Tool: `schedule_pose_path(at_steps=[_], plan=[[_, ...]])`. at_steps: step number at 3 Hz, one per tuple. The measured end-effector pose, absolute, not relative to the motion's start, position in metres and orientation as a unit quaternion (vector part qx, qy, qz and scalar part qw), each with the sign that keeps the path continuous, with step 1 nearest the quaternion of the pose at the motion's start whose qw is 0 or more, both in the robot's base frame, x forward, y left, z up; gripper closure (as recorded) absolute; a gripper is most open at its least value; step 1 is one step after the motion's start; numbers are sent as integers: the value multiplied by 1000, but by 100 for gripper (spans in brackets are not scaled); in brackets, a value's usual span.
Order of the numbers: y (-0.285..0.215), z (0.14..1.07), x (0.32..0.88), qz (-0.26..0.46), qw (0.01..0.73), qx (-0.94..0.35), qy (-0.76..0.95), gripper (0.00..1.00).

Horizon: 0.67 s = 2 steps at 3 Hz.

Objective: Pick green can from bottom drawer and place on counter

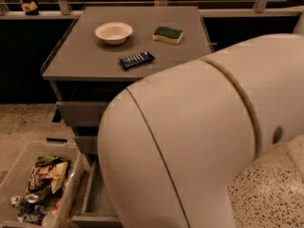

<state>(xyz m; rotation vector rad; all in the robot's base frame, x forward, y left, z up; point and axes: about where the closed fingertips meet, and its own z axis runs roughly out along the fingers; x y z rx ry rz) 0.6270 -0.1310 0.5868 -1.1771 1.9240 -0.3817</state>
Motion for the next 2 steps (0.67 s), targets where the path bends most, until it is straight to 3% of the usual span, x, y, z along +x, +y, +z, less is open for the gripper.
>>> schedule_pose_path(at_steps=[2], plan=[[-200,663,564,-270,471,-397,740,100]])
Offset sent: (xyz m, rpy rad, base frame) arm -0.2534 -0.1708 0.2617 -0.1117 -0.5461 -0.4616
